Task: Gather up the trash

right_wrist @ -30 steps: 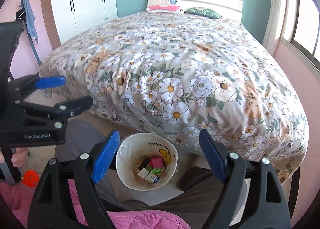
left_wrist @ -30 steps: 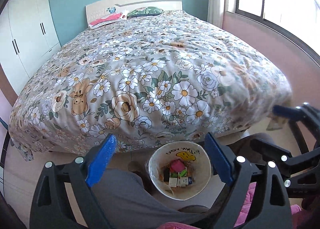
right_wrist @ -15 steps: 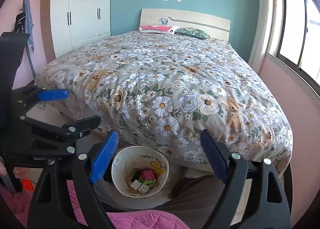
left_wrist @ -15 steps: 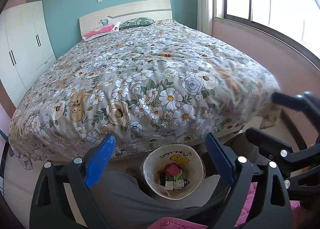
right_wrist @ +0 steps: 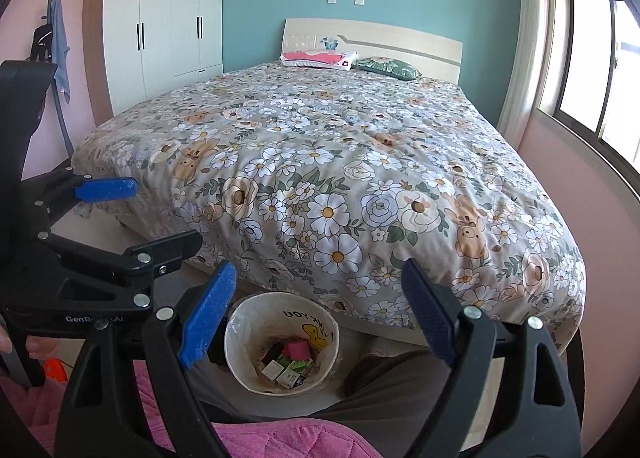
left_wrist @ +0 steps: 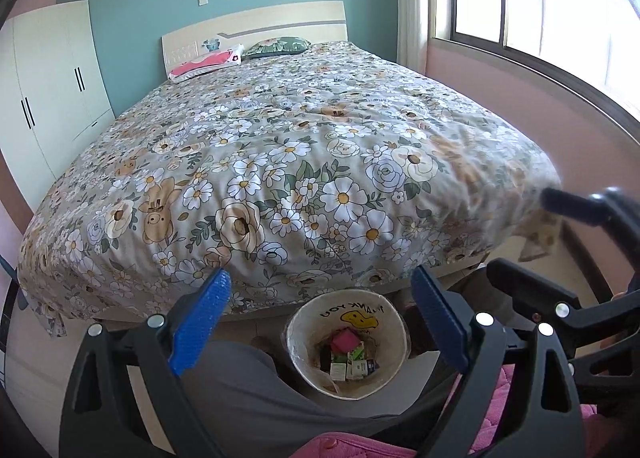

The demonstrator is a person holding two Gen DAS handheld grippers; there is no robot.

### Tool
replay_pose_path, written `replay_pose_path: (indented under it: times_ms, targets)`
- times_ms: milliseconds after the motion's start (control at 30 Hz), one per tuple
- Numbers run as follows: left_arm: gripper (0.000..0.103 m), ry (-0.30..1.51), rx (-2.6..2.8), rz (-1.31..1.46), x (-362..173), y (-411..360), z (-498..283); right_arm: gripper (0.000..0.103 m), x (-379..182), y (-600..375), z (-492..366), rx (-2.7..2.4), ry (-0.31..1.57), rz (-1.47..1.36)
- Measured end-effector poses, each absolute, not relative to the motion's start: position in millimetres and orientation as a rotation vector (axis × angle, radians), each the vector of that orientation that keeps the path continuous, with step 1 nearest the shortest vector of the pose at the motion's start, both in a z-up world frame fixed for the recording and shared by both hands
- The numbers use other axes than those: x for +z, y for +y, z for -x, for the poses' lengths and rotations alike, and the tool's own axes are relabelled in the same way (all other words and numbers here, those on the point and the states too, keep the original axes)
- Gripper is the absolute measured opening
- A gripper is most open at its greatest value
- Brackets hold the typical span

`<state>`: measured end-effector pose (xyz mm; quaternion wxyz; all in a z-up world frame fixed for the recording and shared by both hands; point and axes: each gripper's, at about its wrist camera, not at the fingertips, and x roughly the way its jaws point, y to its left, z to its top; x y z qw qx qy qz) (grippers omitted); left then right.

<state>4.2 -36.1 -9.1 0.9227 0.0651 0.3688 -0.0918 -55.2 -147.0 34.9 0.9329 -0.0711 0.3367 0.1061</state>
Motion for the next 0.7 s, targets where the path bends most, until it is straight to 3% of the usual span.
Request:
replay_pose_path:
  times_ms: [700]
  targets:
    - [0.093,0.761,-0.176,-0.141,-10.6,-34.7,-4.6,0.084,31.7,-146.7,53.7,0.225,0.705,0.131]
